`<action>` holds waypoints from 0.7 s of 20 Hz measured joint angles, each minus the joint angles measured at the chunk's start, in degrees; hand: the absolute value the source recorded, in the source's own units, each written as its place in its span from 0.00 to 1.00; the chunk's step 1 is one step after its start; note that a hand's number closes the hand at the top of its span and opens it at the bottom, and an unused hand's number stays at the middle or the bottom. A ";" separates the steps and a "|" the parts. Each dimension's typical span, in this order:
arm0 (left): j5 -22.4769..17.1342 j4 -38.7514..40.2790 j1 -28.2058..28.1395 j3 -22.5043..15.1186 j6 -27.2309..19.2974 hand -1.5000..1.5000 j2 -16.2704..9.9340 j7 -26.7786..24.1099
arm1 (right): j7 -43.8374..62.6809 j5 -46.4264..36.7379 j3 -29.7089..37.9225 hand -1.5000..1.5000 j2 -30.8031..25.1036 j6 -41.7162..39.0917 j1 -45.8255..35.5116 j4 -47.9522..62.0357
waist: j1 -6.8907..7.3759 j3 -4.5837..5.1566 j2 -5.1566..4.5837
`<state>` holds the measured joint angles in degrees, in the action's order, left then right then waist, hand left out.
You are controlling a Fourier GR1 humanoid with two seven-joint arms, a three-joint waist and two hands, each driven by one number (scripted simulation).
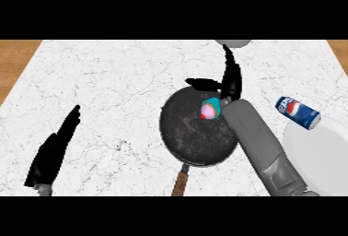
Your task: Pick the cupcake from the plate and place it in the pan
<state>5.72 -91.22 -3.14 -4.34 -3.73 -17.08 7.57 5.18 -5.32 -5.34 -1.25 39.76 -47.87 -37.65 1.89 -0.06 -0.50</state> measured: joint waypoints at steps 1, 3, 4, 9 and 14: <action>0.07 -0.56 -0.56 0.13 -0.04 0.50 -0.06 0.11 | -0.80 0.61 1.08 0.00 -0.75 0.23 0.84 -0.30 | -0.29 0.01 0.11; 0.58 -1.89 -1.47 -0.34 -0.61 0.50 0.59 1.05 | -2.98 1.73 2.92 0.00 -1.92 0.77 3.07 -1.80 | -0.85 0.01 0.28; 0.62 -2.18 -1.56 -0.28 -0.72 0.50 0.78 1.33 | -3.66 2.48 3.83 0.00 -2.83 0.40 4.29 -3.06 | -1.15 0.01 0.36; 0.80 -2.14 -2.89 0.70 -0.80 0.50 0.95 0.47 | -8.03 5.04 6.08 0.00 -8.97 -4.69 13.70 -11.75 | -2.30 0.04 0.69; 1.23 -0.59 -2.29 1.42 -0.68 0.50 1.34 -0.13 | -9.14 7.47 8.14 0.00 -16.63 -11.55 24.09 -21.51 | -2.81 0.07 0.76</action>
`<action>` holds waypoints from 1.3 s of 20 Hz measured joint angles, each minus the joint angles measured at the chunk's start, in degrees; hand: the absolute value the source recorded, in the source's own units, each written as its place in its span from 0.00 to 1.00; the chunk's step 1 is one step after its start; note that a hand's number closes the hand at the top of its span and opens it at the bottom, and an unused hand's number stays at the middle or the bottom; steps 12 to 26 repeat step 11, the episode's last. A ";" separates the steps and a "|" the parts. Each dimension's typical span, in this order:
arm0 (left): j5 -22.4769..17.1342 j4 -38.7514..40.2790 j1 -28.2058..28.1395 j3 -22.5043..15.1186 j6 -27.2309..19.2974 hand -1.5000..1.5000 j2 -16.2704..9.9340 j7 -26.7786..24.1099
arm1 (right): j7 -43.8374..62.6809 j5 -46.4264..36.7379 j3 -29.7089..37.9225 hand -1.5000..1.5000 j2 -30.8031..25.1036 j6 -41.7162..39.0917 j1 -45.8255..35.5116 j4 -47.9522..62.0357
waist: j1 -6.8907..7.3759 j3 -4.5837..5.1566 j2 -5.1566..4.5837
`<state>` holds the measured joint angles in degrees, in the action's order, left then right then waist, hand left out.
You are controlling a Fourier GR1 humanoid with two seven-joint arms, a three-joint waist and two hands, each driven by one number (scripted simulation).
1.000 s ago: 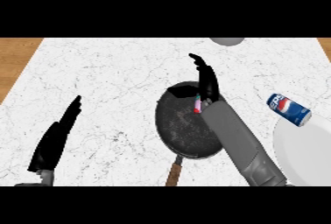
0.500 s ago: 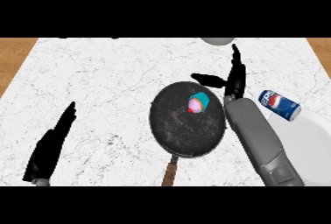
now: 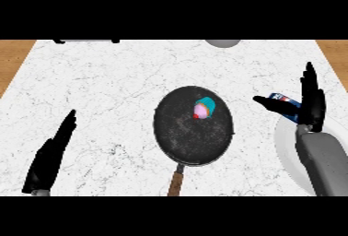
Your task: Pick the cupcake from the plate and place it in the pan
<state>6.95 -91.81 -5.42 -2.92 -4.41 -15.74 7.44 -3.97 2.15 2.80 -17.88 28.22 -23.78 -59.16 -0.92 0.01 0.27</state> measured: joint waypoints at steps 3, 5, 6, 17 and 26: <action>0.01 -1.75 -0.93 -0.14 0.77 0.50 0.04 0.83 | -0.93 1.96 1.95 0.00 -3.34 -3.72 6.60 -5.38 | 0.15 0.01 -0.01; 0.20 -0.99 -0.15 0.10 0.77 0.50 0.50 0.63 | -2.16 3.81 4.23 0.00 -5.94 -7.14 9.40 -6.46 | 0.27 -0.01 -0.09; 0.29 -1.42 -0.46 0.25 0.90 0.50 0.54 0.60 | -3.09 4.45 5.23 0.00 -6.83 -8.55 10.85 -6.82 | 0.37 0.00 -0.10; 0.57 -1.93 -0.14 0.90 1.92 0.50 0.95 1.54 | -5.42 7.66 10.13 0.00 -11.47 -15.96 15.60 -8.03 | 0.62 -0.02 -0.17; 0.57 -1.93 -0.14 0.90 1.92 0.50 0.95 1.54 | -5.42 7.66 10.13 0.00 -11.47 -15.96 15.60 -8.03 | 0.62 -0.02 -0.17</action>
